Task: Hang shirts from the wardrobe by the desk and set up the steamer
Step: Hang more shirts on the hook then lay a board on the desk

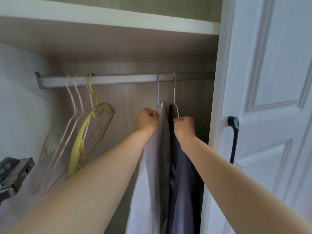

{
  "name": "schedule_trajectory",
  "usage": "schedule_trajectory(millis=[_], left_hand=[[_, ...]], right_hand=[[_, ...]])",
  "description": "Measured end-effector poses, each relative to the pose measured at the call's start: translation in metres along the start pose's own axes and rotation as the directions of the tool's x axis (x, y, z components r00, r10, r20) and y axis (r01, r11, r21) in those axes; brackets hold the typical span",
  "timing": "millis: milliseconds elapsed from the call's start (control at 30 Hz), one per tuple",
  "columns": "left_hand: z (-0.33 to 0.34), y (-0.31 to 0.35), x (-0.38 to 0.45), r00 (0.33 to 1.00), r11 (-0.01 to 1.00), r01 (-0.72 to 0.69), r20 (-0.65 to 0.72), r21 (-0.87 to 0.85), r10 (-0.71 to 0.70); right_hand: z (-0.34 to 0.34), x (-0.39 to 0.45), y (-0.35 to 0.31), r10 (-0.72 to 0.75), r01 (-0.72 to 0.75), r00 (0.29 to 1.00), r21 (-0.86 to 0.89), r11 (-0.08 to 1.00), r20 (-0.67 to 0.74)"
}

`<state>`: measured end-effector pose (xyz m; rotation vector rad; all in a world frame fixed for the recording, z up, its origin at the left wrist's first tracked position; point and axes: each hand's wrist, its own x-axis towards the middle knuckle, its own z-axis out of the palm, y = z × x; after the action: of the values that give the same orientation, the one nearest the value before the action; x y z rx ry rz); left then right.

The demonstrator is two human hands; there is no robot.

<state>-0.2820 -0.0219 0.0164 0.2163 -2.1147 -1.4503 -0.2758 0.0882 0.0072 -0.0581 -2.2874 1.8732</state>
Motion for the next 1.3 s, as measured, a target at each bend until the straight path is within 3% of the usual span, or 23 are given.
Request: schedule_trajectory(millis=[367, 533, 733, 933, 1100, 1300], left_hand=[[0.013, 0.007, 0.005, 0.985, 0.985, -0.127, -0.135, -0.121, 0.11], [0.009, 0.01, 0.002, 0.951, 0.96, -0.208, -0.266, -0.185, 0.155], [0.01, -0.003, -0.028, 0.925, 0.933, -0.274, -0.329, -0.234, 0.189], [0.018, -0.02, -0.064, 0.927, 0.934, -0.268, -0.329, -0.237, 0.182], [0.007, -0.036, -0.085, 0.969, 0.946, -0.13, -0.24, -0.298, 0.058], [-0.007, -0.054, -0.14, 0.97, 0.971, -0.056, -0.242, -0.233, -0.002]], right_hand=[[0.0, -0.001, -0.012, -0.193, 0.189, 0.969, -0.042, 0.981, -0.156], [-0.001, -0.008, -0.019, -0.239, 0.237, 0.959, -0.032, 0.971, -0.152], [0.004, -0.041, -0.008, -0.187, 0.19, 0.98, 0.045, 0.981, -0.073], [-0.003, -0.066, 0.019, -0.203, 0.203, 0.978, -0.011, 0.979, -0.038], [-0.024, -0.088, 0.04, -0.134, 0.134, 0.991, -0.018, 0.991, 0.004], [-0.042, -0.137, 0.058, -0.062, 0.069, 0.993, -0.07, 0.995, 0.101]])
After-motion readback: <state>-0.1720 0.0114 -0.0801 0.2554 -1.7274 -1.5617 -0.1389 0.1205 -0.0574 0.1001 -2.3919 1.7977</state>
